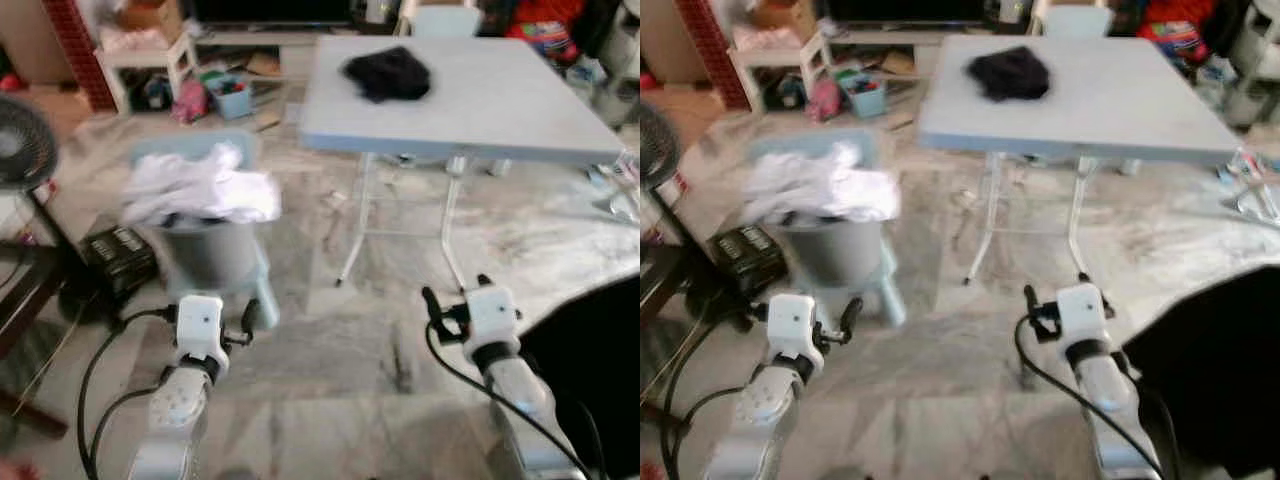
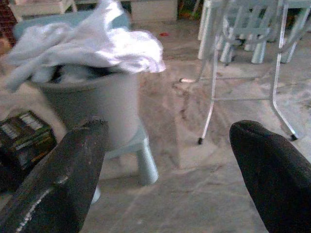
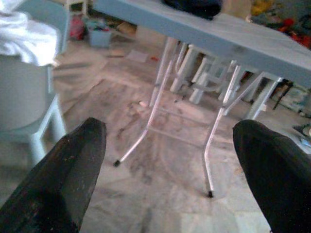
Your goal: Hang hanger
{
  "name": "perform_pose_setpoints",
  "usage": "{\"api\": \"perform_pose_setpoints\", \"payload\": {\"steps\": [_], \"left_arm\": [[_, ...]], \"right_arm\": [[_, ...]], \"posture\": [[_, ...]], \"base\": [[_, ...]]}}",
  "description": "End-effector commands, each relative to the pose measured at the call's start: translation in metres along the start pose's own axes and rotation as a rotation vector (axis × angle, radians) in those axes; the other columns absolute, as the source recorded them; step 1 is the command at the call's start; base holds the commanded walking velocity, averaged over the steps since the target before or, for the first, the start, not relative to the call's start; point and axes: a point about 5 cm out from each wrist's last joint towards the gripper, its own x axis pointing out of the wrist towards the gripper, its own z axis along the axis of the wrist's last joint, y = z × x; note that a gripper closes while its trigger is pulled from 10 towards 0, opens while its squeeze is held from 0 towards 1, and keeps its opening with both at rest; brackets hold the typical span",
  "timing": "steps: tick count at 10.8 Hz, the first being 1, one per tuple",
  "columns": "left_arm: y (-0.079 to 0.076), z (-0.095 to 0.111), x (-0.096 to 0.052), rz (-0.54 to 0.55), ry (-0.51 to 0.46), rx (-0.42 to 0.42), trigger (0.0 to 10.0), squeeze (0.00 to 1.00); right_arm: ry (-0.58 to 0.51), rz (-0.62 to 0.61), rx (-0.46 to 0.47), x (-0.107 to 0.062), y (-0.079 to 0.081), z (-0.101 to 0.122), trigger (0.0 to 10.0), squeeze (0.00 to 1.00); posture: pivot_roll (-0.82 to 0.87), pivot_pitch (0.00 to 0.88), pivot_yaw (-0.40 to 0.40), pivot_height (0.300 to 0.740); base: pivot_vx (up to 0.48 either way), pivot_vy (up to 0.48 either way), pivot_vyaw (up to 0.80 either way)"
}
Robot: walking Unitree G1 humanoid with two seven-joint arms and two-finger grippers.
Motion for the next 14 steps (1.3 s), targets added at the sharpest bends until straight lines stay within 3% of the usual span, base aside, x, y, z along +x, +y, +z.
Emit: {"api": "perform_pose_setpoints", "payload": {"steps": [1, 7, 14], "left_arm": [[0.002, 0.0038, 0.0021, 0.008, -0.016, 0.009, 10.0, 0.0], [0.0026, 0.0078, 0.0019, 0.009, -0.045, -0.008, 10.0, 0.0], [0.0014, 0.0066, 0.0021, -0.016, -0.037, -0.02, 10.0, 0.0]], "right_arm": [[-0.017, 0.008, 0.0, 0.0019, 0.0, 0.0043, 10.0, 0.0], [-0.02, 0.011, -0.008, 0.0025, 0.001, 0.0043, 10.0, 0.0], [-0.022, 0.021, -0.006, 0.0018, 0.0025, 0.0039, 10.0, 0.0]], "posture": [[-0.04, 0.0, -0.033, 0.74], [-0.05, 0.0, -0.03, 0.74], [-0.05, 0.0, -0.029, 0.74]], "base": [[0.0, 0.45, 0.0], [0.0, 0.0, 0.0], [0.334, 0.0, 0.0]]}}
